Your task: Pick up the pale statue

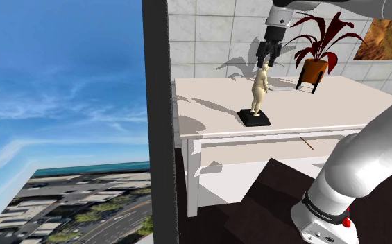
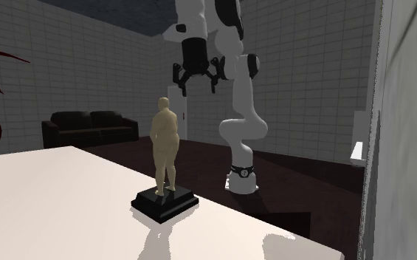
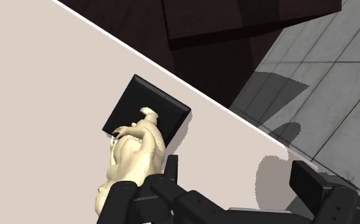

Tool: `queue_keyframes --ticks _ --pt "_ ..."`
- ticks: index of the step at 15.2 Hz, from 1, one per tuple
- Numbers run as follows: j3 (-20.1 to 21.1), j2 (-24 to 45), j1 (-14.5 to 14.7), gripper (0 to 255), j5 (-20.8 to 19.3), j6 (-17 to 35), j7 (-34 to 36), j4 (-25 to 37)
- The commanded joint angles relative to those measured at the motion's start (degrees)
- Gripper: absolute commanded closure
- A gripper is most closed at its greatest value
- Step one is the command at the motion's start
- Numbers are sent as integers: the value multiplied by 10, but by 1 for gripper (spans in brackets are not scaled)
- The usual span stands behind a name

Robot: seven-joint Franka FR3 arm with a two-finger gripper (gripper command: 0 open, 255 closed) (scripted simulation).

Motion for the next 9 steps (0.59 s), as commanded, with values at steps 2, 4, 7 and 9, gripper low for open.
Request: queue_keyframes --ticks 2,4,7,9 --pt "-36 65 -11 0 17 -8 -44 66" --pt "-57 111 -20 0 35 -19 -71 116" --pt "-86 188 -44 0 71 -42 -112 201" --pt "-85 189 -46 0 71 -35 -114 194"
